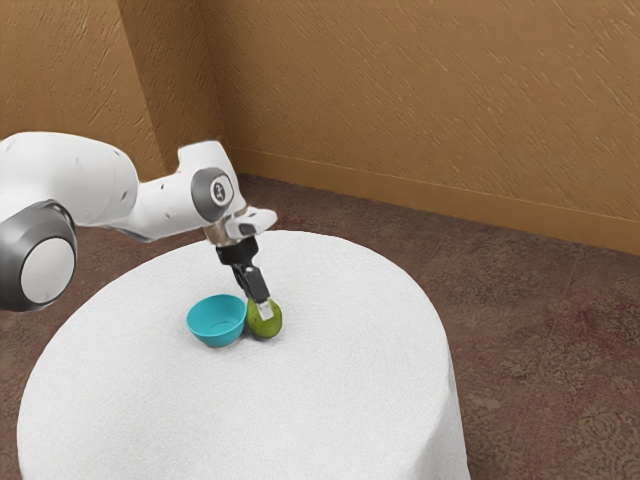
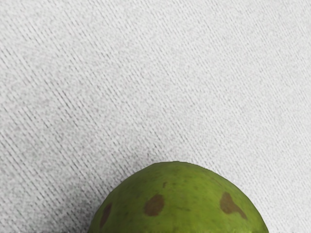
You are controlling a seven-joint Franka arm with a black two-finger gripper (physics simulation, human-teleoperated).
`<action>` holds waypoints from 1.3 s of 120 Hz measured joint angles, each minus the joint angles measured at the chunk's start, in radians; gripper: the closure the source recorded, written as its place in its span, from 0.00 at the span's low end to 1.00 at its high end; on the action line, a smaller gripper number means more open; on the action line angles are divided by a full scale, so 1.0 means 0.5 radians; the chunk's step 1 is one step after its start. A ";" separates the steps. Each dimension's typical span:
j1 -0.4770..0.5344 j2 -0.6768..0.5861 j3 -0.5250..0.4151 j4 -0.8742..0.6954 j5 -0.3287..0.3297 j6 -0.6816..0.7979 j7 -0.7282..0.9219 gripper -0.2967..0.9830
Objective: Place the pear in the bowl.
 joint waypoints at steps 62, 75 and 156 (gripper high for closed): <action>-0.006 0.021 -0.013 -0.040 -0.051 0.037 0.133 0.41; -0.006 0.020 -0.014 -0.040 -0.052 0.046 0.145 0.46; -0.005 -0.181 -0.012 -0.040 -0.014 0.047 0.161 0.73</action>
